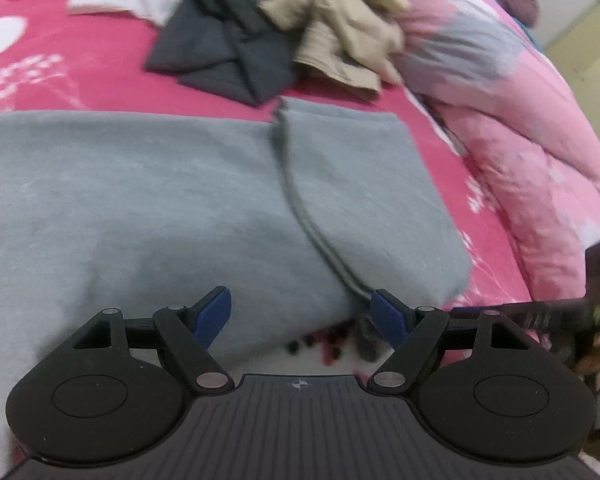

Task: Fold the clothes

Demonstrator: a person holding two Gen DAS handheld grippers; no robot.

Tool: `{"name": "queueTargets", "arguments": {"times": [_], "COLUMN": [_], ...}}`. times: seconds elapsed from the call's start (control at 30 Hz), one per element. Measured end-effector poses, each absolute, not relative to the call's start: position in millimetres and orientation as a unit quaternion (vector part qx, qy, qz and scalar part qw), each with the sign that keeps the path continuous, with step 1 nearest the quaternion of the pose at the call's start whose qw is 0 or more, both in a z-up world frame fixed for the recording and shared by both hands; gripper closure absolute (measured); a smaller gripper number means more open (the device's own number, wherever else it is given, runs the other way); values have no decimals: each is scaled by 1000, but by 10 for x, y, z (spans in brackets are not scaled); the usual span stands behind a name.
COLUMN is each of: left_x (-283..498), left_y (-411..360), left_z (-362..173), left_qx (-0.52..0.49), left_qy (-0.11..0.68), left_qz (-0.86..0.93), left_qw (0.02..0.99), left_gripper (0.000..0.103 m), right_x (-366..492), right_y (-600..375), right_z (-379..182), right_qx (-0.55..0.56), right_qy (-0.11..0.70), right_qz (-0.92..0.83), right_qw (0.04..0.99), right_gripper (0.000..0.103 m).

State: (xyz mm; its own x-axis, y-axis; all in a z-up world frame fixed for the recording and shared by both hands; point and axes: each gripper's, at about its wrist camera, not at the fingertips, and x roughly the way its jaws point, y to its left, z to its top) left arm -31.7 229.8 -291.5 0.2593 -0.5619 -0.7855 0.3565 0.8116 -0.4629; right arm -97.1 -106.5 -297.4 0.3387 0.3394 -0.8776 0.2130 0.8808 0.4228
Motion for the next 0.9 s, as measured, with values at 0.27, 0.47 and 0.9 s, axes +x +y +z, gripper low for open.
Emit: {"name": "queueTargets", "arguments": {"times": [0.27,0.47,0.9], "left_x": [-412,-433,-22], "left_y": [1969,1928,2144], "left_z": [-3005,-2982,-3014], "left_qx": [-58,-54,-105], "left_qy": [536,530,510], "left_qz": [-325,-332,-290], "left_qw": [777,779,803], "left_gripper": [30,31,31], "right_x": [-924,-1005,-1013], "right_y": [-1542,-1546,-1428], "right_z": [-3323,-3420,-2709], "right_qx": [490,535,361], "right_qy": [510,485,499], "right_qz": [-40,-35,-4], "right_qw": [706,690,788], "right_gripper": [54,89,58]}}
